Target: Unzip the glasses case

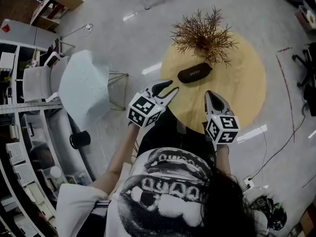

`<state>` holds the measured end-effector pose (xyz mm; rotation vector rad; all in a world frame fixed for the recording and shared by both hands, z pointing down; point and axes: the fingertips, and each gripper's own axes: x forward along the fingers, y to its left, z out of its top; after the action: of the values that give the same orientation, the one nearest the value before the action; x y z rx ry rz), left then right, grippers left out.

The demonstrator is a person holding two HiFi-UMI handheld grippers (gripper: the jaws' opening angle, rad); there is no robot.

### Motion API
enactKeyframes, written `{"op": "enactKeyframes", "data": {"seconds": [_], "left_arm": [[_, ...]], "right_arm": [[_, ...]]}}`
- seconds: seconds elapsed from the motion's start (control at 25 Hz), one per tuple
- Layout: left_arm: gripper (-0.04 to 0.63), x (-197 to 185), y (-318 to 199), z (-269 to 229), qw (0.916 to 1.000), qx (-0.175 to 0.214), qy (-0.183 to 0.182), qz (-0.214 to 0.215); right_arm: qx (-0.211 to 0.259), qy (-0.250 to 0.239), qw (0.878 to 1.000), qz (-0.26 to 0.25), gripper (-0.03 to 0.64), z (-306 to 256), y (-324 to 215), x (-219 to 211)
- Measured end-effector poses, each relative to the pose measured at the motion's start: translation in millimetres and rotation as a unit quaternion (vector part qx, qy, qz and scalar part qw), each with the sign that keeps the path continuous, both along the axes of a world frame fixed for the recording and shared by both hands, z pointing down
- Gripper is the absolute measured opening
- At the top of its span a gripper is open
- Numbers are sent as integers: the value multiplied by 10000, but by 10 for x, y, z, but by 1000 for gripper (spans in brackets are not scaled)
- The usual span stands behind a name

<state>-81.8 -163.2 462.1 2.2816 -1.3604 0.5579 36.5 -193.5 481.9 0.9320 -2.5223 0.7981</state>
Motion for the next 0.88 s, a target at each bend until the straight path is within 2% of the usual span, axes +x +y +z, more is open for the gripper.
{"op": "enactKeyframes", "data": {"seconds": [0.16, 0.28, 0.44, 0.68, 0.88], "left_arm": [[154, -92, -156, 155, 9974, -247, -97, 663], [170, -165, -264, 331, 9906, -444, -204, 1277], [190, -192, -404, 624, 9753, -711, -299, 2071], [219, -62, -654, 996, 9526, -1032, -462, 2823], [251, 183, -833, 1269, 9303, -1490, -388, 3328]], "right_arm": [[49, 11, 9989, 466, -2, -10, -11, -41], [33, 21, 9954, 962, -3, 30, 33, -99], [-17, 118, 9863, 1643, -3, 139, 137, -183], [-81, 264, 9709, 2379, -3, 223, 349, -272], [-175, 421, 9572, 2860, -3, 325, 568, -312]]}}
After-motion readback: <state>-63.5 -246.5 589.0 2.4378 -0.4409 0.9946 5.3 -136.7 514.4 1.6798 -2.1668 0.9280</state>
